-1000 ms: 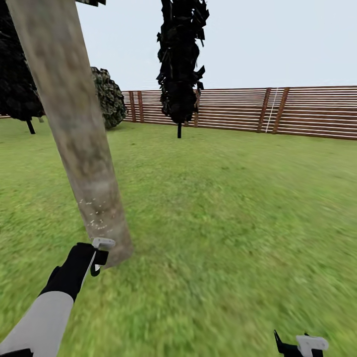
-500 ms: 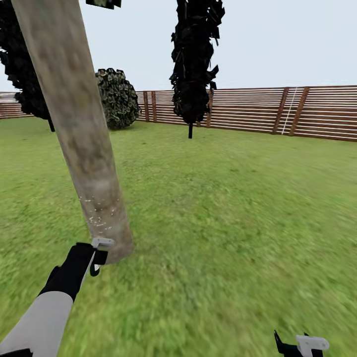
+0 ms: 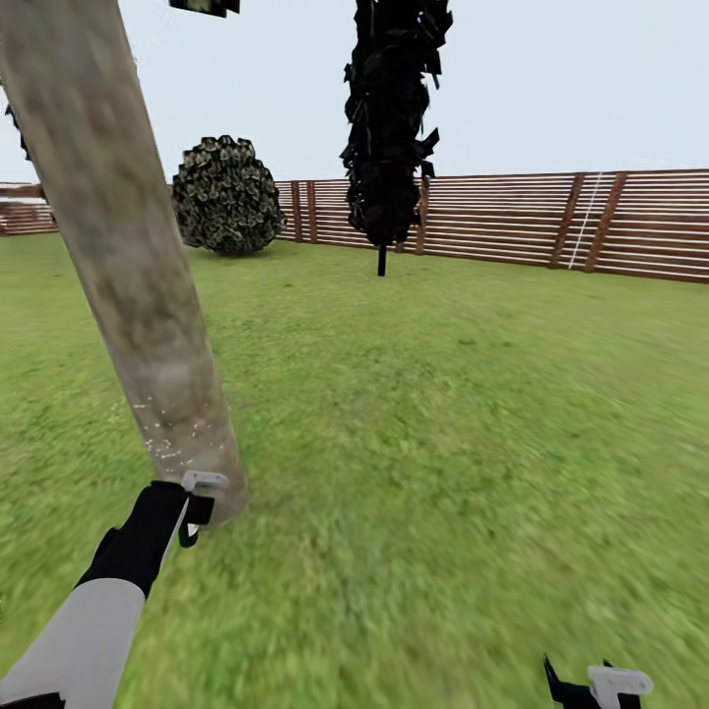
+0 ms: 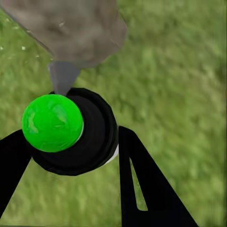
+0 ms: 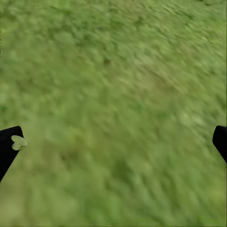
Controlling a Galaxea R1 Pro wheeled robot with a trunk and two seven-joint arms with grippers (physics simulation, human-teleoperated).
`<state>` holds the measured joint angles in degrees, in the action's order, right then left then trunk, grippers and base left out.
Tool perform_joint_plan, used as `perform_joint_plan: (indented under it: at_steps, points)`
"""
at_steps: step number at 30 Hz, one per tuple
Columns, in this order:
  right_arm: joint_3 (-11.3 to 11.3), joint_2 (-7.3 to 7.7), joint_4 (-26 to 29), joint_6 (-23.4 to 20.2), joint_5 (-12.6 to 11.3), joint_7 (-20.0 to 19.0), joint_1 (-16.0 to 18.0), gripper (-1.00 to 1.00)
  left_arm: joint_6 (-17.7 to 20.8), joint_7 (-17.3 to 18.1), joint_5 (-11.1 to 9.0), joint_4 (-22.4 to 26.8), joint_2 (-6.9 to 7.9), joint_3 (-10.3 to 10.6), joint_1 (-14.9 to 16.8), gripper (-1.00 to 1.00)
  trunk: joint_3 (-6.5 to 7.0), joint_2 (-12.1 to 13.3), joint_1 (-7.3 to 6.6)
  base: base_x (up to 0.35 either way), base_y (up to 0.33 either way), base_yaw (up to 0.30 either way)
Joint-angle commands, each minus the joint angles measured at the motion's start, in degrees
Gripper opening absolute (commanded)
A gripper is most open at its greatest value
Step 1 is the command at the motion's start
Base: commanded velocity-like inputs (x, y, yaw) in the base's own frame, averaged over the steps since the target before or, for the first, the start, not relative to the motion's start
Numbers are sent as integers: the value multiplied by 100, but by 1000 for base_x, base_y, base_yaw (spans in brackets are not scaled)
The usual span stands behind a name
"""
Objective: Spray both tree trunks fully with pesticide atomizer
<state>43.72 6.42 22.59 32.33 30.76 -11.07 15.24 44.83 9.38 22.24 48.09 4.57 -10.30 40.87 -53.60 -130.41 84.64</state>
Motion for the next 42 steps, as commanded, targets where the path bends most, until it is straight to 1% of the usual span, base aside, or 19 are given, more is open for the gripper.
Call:
perform_joint_plan:
  at_steps: [1,2,3,5,7,8,11,14,16,17,21,22,24,27,34,38,42]
  points:
    - [-1,0,0,-1,0,0,-1,100,0,2,1,11,0,-16,0,-100,0,0,0,71,-268,260]
    - [-2,0,0,-2,0,0,-2,100,-3,2,-2,24,0,-102,0,-100,0,0,0,36,-270,268]
    - [-3,0,0,-3,0,0,-2,100,-8,2,-6,36,0,-259,0,-100,0,0,0,19,-271,273]
    - [-1,0,0,0,0,0,-2,100,-14,4,-12,45,-5,-482,0,-100,0,0,0,10,-272,275]
    - [-3,-4,0,1,0,0,-3,100,-17,4,-17,55,-20,-651,7,-100,0,0,0,3,-273,277]
    - [-3,-3,0,0,0,0,-3,100,-17,3,-18,54,-28,-678,13,-100,0,0,0,1,-196,277]
    - [-3,-3,0,-2,0,0,-1,100,-18,2,-20,52,-44,-670,29,-100,0,0,0,0,-62,277]
    - [-3,-7,0,-3,0,0,-1,100,-11,-1,-10,55,-148,-638,98,-100,0,0,0,0,-9,269]
    - [-3,-7,0,-2,0,0,-1,100,18,-23,-4,69,-220,-610,255,-100,0,0,0,0,-2,193]
    - [-3,-5,0,0,0,0,-1,100,38,-47,12,73,-241,-603,410,-100,0,0,0,0,-1,83]
    - [-3,-4,0,-1,0,0,-2,100,72,-81,28,77,-268,-590,733,-100,0,0,0,0,0,27]
    - [-3,-3,0,-3,0,0,-1,100,111,-84,21,79,-271,-589,862,-100,0,0,0,0,0,5]
    - [-3,-1,0,-1,0,0,-1,100,253,-80,18,93,-273,-580,961,-100,0,0,0,0,0,2]
    - [0,0,0,1,0,0,-3,100,438,-77,33,103,-258,-488,977,-100,0,0,0,0,0,0]
    - [4,0,0,-1,0,0,-3,100,435,-85,46,96,-245,-438,929,-100,0,0,0,163,-107,0]
    - [-1,0,0,-2,0,0,-2,100,423,-90,56,95,-206,-437,931,-100,0,0,0,239,-166,6]
    - [-3,-6,0,-1,0,0,-2,100,422,-157,62,95,-206,-438,928,-100,0,0,0,209,-201,206]
